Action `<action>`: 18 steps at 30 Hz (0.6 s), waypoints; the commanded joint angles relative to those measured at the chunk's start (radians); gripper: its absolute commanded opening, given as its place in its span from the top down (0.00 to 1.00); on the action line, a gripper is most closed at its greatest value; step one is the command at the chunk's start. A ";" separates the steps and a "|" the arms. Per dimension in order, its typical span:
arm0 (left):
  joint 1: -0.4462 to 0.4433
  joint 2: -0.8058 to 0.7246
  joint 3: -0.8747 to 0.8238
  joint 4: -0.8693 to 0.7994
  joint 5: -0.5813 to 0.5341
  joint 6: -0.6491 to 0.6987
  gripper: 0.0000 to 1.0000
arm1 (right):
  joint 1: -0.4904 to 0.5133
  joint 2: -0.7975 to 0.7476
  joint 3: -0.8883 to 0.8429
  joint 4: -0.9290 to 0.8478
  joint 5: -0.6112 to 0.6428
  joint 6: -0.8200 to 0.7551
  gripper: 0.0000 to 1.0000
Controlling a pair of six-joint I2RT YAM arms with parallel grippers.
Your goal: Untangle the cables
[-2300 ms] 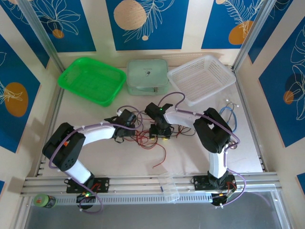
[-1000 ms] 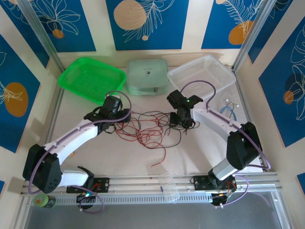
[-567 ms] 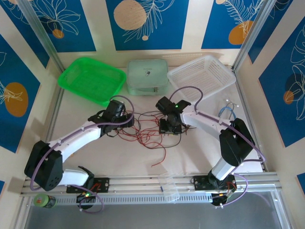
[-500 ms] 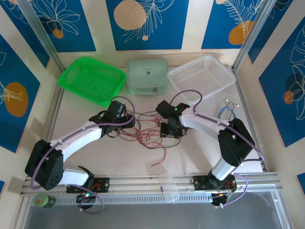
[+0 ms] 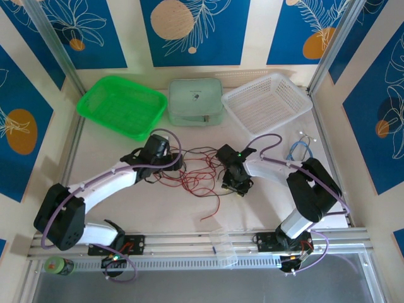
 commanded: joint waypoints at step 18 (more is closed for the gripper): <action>-0.011 -0.086 -0.052 0.007 0.014 0.057 0.19 | 0.022 0.087 -0.009 -0.003 0.014 0.046 1.00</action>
